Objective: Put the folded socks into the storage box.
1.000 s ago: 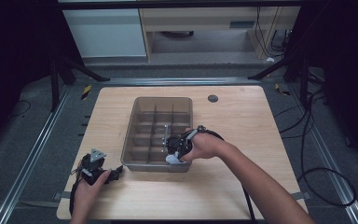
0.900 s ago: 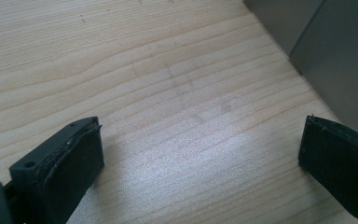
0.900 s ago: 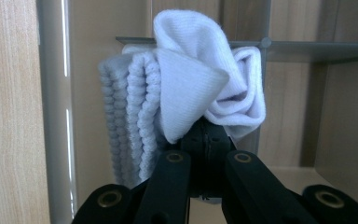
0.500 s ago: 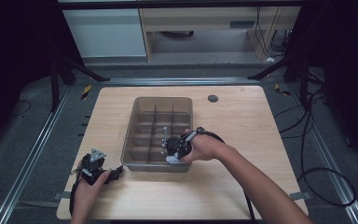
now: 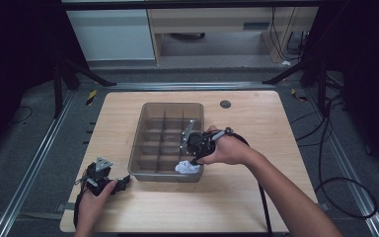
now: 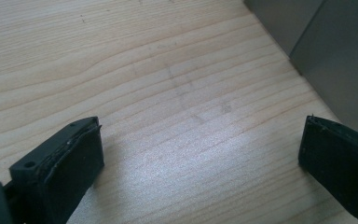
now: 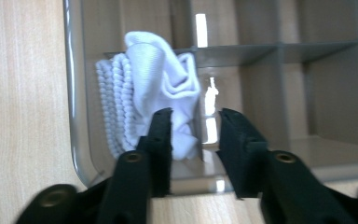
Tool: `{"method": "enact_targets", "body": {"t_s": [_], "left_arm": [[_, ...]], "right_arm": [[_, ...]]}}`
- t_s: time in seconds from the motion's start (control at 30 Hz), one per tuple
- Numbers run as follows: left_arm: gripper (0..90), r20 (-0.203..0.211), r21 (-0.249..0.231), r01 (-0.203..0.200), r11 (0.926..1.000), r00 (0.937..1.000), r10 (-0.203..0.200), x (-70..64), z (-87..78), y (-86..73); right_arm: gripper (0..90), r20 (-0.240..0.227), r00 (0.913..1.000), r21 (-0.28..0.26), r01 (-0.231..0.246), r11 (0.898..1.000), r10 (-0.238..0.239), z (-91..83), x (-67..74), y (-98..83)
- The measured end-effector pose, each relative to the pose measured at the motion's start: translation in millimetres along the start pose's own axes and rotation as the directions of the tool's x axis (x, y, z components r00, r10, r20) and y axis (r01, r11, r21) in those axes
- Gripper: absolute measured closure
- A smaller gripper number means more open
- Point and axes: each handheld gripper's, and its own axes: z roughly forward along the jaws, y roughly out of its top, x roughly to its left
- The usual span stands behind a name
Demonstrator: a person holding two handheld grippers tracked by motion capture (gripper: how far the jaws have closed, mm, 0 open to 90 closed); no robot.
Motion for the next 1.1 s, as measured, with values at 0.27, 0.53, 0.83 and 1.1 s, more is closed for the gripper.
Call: {"method": "enact_targets", "body": {"t_s": [0.27, 0.53, 0.83, 1.1], "left_arm": [[0.0, 0.000, 0.001, -0.001, 1.0000, 1.0000, 0.001, 0.0, 0.0, 0.1], [0.0, -0.001, 0.000, 0.000, 1.0000, 1.0000, 0.000, -0.2, 0.1, 0.1], [0.0, 0.000, 0.000, 0.000, 1.0000, 1.0000, 0.000, -0.2, 0.1, 0.1], [0.0, 0.000, 0.000, 0.000, 1.0000, 1.0000, 0.000, -0.2, 0.1, 0.1]], "right_arm": [[33.1, 0.138, 0.9874, -0.113, -0.062, 0.992, 0.078, -19.3, -4.7, -12.1], [16.8, 0.251, 0.9395, -0.273, -0.162, 0.948, 0.233, -39.8, -15.9, -27.2], [9.4, 0.299, 0.8628, -0.408, -0.271, 0.872, 0.408, -52.1, -27.8, -55.8], [6.7, 0.289, 0.7961, -0.487, -0.356, 0.797, 0.532, -55.9, -32.8, -82.8]]}}
